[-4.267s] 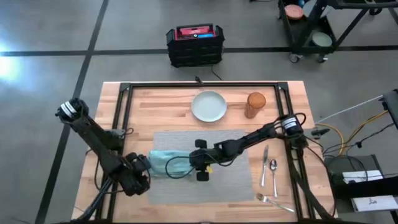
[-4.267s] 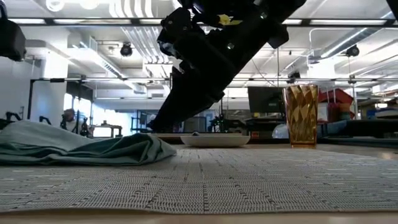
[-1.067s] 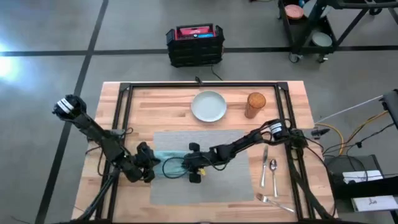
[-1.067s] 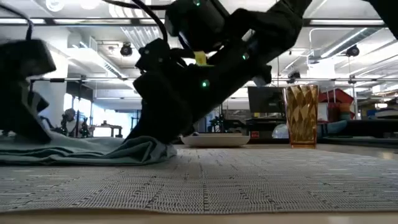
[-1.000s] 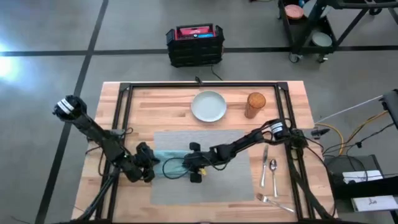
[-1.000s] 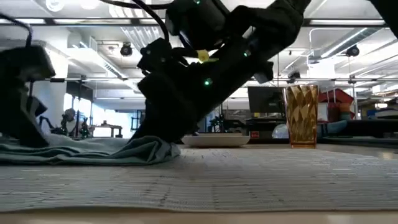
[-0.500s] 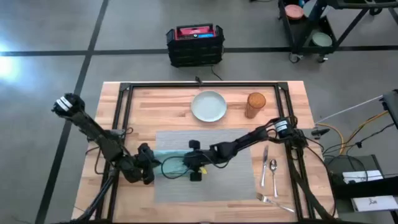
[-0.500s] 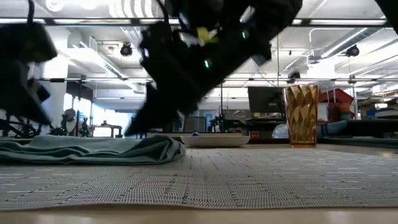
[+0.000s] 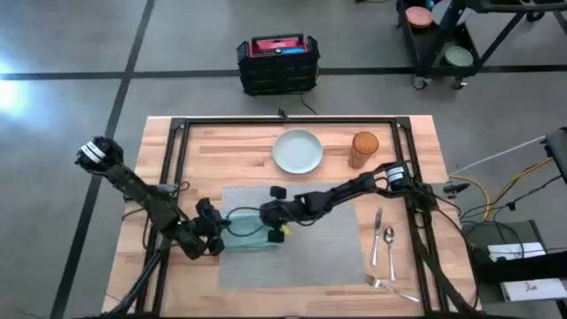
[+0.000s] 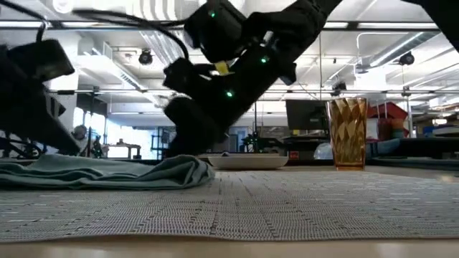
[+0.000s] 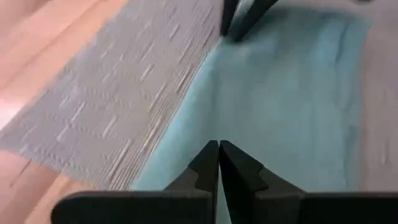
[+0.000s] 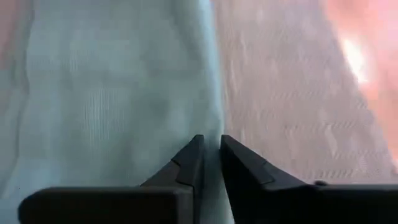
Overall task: Set table place
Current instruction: Fold the table napkin
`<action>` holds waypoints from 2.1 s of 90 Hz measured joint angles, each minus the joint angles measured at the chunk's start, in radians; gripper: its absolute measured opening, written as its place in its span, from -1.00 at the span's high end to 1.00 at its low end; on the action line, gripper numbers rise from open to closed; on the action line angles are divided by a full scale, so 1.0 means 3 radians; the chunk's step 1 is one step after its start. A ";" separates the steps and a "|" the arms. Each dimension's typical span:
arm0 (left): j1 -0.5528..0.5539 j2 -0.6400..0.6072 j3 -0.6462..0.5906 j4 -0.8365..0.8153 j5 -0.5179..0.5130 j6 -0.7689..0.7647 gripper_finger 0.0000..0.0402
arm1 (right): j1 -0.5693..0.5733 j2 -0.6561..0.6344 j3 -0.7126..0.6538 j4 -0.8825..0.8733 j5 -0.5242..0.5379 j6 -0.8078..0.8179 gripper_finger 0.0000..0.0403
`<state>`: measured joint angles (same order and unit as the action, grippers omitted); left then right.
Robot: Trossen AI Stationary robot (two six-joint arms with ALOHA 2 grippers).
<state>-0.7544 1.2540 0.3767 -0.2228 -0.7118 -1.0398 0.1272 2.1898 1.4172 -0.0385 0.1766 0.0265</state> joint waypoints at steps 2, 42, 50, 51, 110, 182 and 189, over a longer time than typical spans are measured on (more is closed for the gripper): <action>0.0000 0.0014 0.0000 -0.0042 0.0006 -0.0034 1.00 | -0.0002 -0.0006 0.0008 -0.0048 -0.0002 -0.0002 0.84; 0.0000 0.0048 0.0120 -0.0312 0.0163 -0.0281 1.00 | -0.0004 -0.0090 0.0121 -0.0336 0.0013 -0.0009 0.84; 0.0000 -0.0070 0.0235 -0.0308 0.0155 -0.0133 1.00 | 0.0002 -0.0182 0.0154 -0.0349 0.0005 0.0011 0.82; 0.0000 -0.0082 0.0248 -0.0307 0.0156 -0.0111 1.00 | 0.0004 -0.0202 0.0156 -0.0348 -0.0002 0.0022 0.82; 0.0000 0.0227 0.0163 0.0773 0.0443 0.0382 1.00 | 0.0359 0.0157 0.0153 0.0609 -0.0411 0.0371 0.76; -0.0080 0.0443 -0.0018 0.0825 0.0844 -0.0145 1.00 | 0.0400 0.0024 0.0164 -0.0474 -0.0401 0.0259 0.80; -0.0081 0.0408 -0.0018 0.0798 0.0851 -0.0145 1.00 | 0.0411 -0.0015 0.0158 -0.0607 -0.0400 0.0268 0.81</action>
<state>-0.7788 1.3763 0.3714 0.0166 -0.4566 -1.0832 0.2506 2.1852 1.4647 -0.2206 0.0567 0.1069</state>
